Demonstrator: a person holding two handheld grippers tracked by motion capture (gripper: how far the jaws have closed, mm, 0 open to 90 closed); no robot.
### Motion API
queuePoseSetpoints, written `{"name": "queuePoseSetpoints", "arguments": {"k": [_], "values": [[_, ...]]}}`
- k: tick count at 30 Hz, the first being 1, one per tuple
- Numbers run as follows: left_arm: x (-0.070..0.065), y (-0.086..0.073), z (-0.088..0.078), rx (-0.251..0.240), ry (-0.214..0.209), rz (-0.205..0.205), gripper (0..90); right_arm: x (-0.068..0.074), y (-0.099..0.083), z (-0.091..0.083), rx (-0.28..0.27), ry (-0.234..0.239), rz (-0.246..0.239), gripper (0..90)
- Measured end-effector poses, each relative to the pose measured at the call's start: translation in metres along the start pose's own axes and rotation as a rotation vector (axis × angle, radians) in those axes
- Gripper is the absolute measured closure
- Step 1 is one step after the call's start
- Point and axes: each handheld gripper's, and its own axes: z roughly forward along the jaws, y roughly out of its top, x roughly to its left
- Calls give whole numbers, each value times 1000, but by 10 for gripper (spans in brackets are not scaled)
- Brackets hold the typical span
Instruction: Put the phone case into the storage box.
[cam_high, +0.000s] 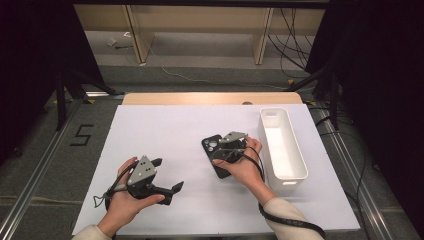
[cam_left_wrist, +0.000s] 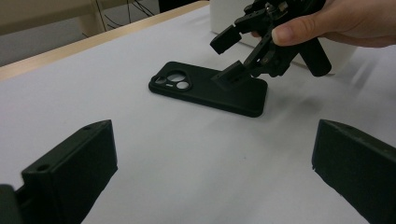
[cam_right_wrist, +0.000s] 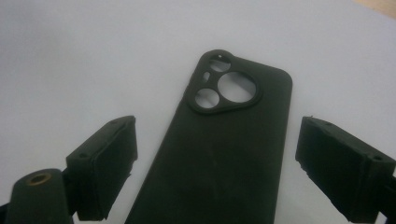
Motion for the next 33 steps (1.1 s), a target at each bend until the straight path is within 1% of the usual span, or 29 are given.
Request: {"name": "queuePoseSetpoints", "arguments": {"k": [4,6,7,15,16,18,20,23,25,31,33], "values": [[0,0,0,-1,-1,0,0,2,2,5,25,-14,5,131],[0,0,0,-1,-1,-1,0,2,3,7,51,-17,7,131],[0,0,0,0,-1,-1,0,2,4,9,63,-20,15,129],[0,0,0,0,-1,-2,0,0,6,17,126,-31,26,122],[0,0,0,0,-1,-1,0,-1,6,18,141,-27,28,121],[0,0,0,1,-1,-1,0,-1,7,19,152,-26,33,119],[0,0,0,2,-1,0,0,-2,7,20,175,-27,32,116],[0,0,0,0,-1,-1,0,-3,8,21,201,-18,52,106],[0,0,0,1,-1,-1,0,-2,10,22,211,-19,47,106],[0,0,0,1,-2,-1,0,-3,13,24,253,-8,55,97],[0,0,0,2,-2,-1,0,-3,14,25,268,-11,53,93]]}}
